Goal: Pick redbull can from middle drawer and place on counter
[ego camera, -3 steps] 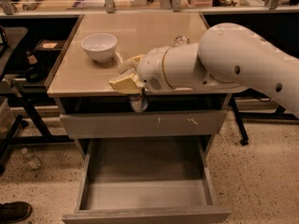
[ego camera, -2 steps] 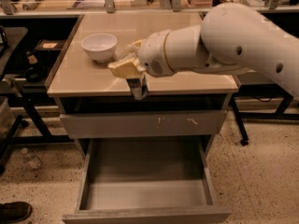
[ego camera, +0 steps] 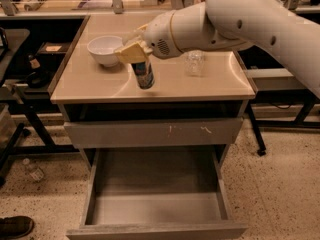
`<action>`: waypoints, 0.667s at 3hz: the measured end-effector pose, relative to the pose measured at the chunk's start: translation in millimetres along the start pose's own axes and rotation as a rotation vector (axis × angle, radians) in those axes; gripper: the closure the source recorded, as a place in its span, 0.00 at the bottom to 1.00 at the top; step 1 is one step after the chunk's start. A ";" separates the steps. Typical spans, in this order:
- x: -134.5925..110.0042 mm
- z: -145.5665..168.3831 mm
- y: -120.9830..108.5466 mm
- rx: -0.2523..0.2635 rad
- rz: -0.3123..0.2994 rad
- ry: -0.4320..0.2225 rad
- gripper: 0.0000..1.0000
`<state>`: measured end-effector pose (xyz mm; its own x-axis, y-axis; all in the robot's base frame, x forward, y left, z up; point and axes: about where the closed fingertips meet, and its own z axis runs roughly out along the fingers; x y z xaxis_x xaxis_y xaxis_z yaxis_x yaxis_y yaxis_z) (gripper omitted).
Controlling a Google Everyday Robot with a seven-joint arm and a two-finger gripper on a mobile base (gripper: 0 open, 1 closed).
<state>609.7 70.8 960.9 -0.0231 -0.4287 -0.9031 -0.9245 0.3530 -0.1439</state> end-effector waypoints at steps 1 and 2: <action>-2.8 18.8 -27.6 -0.027 0.007 0.007 1.00; -4.8 36.4 -53.3 -0.061 0.020 0.023 1.00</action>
Offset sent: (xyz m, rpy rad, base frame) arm 0.1030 0.0157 -0.0005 -0.0222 0.0848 0.0664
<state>672.9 84.3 958.2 -0.0495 -0.4415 -0.8959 -0.9453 0.3102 -0.1006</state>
